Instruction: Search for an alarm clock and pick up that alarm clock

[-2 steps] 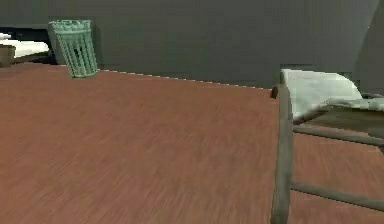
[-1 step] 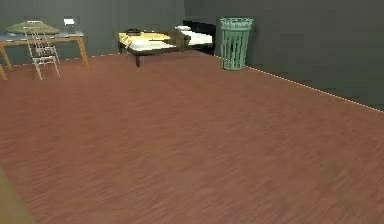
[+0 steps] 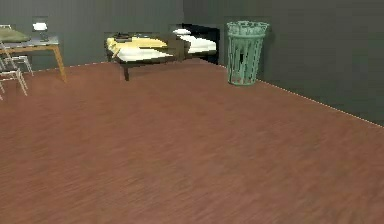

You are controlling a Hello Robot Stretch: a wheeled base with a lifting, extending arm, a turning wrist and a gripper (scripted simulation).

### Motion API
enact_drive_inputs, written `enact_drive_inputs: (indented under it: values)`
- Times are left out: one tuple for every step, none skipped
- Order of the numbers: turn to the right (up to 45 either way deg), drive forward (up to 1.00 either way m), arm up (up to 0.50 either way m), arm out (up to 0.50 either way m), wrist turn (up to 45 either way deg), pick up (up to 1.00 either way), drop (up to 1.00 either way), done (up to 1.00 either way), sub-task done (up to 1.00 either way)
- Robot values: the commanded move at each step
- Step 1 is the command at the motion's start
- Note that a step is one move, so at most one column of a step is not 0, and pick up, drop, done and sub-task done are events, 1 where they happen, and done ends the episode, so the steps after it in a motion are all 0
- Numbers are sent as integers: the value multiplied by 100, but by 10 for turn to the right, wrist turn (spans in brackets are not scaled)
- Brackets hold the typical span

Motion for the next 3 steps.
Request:
enact_drive_inputs:
  values:
    - [0, 100, 0, 0, 0, 0, 0, 0, 0]
    - [0, 100, 0, 0, 0, 0, 0, 0, 0]
    - [0, 100, 0, 0, 0, 0, 0, 0, 0]
